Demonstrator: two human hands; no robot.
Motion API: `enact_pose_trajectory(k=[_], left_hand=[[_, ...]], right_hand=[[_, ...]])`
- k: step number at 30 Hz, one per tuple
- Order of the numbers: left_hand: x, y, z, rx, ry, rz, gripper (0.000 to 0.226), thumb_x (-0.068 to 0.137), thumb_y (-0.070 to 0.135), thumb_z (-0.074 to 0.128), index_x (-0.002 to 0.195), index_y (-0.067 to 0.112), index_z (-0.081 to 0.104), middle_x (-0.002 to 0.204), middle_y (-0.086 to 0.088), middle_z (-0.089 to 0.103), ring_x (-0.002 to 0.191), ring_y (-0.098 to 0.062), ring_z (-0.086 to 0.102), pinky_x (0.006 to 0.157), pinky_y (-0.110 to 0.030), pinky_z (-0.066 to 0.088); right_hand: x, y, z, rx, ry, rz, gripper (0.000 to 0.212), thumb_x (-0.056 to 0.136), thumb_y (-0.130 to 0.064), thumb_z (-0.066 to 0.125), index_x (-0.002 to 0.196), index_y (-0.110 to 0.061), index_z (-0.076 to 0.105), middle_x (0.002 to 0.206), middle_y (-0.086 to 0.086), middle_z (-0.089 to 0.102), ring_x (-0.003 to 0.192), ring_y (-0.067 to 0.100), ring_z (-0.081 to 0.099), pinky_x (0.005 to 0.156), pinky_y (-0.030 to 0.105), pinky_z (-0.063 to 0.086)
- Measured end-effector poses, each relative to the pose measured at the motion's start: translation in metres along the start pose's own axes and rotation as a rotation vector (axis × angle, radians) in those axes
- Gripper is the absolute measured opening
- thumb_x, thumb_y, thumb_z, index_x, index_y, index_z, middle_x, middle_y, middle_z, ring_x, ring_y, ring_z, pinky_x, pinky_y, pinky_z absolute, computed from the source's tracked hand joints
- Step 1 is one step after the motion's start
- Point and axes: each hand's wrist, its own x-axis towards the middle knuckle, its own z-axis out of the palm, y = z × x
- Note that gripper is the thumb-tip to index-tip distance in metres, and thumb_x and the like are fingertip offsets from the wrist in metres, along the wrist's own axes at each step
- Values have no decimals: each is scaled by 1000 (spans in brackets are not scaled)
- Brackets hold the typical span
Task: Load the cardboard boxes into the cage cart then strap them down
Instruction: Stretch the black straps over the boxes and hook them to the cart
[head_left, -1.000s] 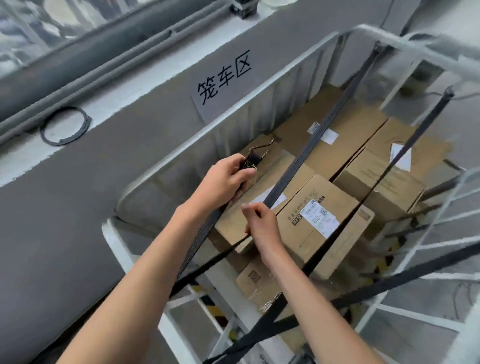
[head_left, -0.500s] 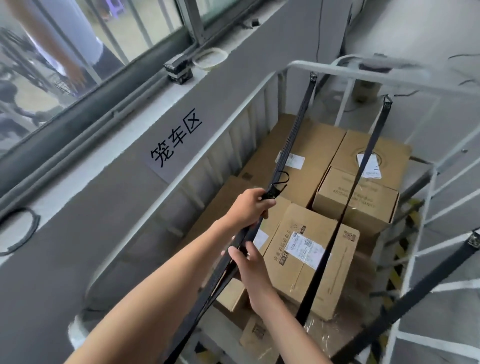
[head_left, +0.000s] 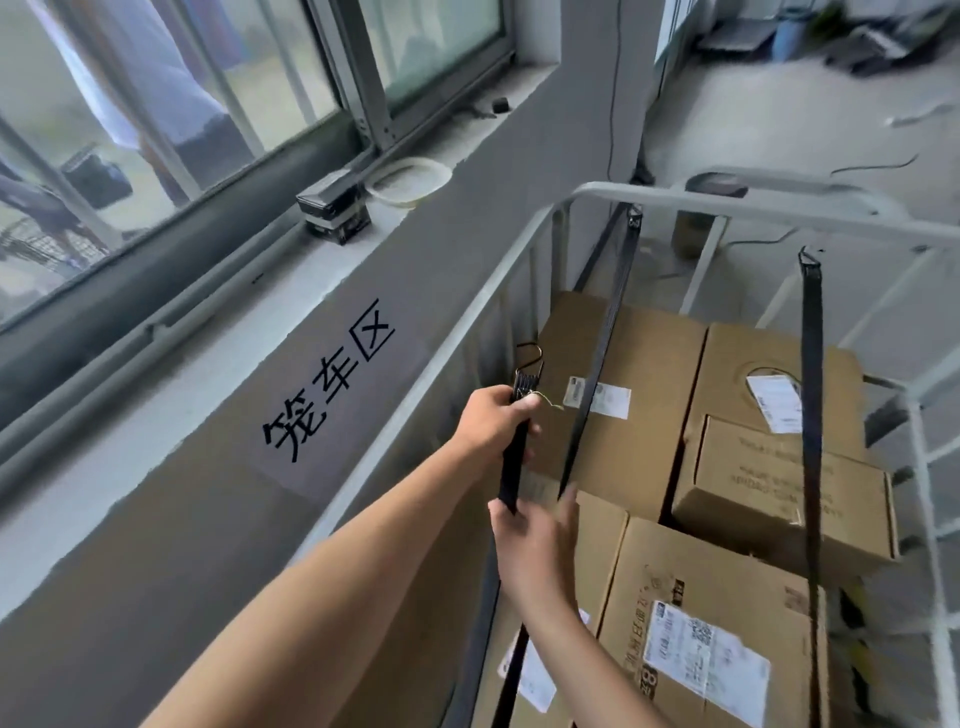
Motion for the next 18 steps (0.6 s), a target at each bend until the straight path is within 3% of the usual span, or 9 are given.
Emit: enact_pose_trajectory(k=[1, 3, 5, 6, 8, 11, 14, 18], left_hand=[[12, -3, -2, -39, 9, -25, 25, 100, 17, 59, 79, 8, 48, 66, -14, 61, 36, -21, 51, 36, -24, 45], [33, -10, -5, -102, 37, -78, 25, 100, 17, 59, 81, 8, 46, 64, -12, 59, 31, -18, 49, 34, -21, 43], [50, -21, -7, -131, 79, -125, 21, 101, 18, 59, 87, 5, 48, 64, -11, 59, 28, -15, 48, 33, -19, 40], [58, -28, -9, -154, 102, -147, 19, 101, 18, 58, 91, 4, 49, 64, -11, 59, 28, -15, 47, 32, -18, 38], [71, -43, -13, -200, 134, -191, 18, 101, 17, 58, 105, 0, 53, 63, -11, 58, 28, -14, 46, 32, -18, 37], [88, -56, -15, -198, 123, -219, 47, 100, 17, 59, 135, -11, 44, 60, -9, 58, 31, -15, 48, 34, -21, 40], [102, -57, -17, -223, 113, -215, 45, 99, 19, 61, 135, -7, 48, 61, -8, 59, 31, -15, 48, 36, -22, 42], [119, -55, -23, -276, 150, -287, 26, 97, 24, 65, 103, -1, 61, 61, -4, 63, 37, -16, 50, 40, -23, 45]], right_hand=[[10, -3, 1, -155, 49, -53, 27, 99, -39, 54, 107, -21, 72, 166, 17, 3, 153, 34, 4, 121, 42, 16], [26, -7, 1, -382, 118, -148, 27, 100, -39, 51, 113, -25, 70, 167, 12, -2, 152, 32, -8, 122, 42, 4], [37, -9, 4, -539, 127, -211, 25, 100, -39, 50, 111, -26, 69, 159, 6, 34, 149, 29, 15, 117, 38, 17], [42, -11, 6, -569, 108, -210, 22, 99, -38, 50, 103, -26, 69, 139, 1, 56, 136, 26, 37, 105, 35, 31], [50, -17, 11, -363, 12, -82, 22, 99, -33, 52, 84, -20, 62, 90, -3, 66, 91, 23, 59, 70, 31, 40], [63, -23, 25, 231, -108, 215, 20, 101, -18, 49, 87, -14, 63, 71, -3, 72, 53, 15, 56, 50, 24, 36], [75, -24, 33, 403, -131, 264, 19, 102, -13, 48, 90, -9, 62, 63, 1, 70, 45, 14, 53, 50, 24, 39], [94, -23, 38, 516, -135, 281, 19, 102, -12, 49, 89, -9, 63, 65, 4, 66, 52, 18, 50, 56, 29, 44]])
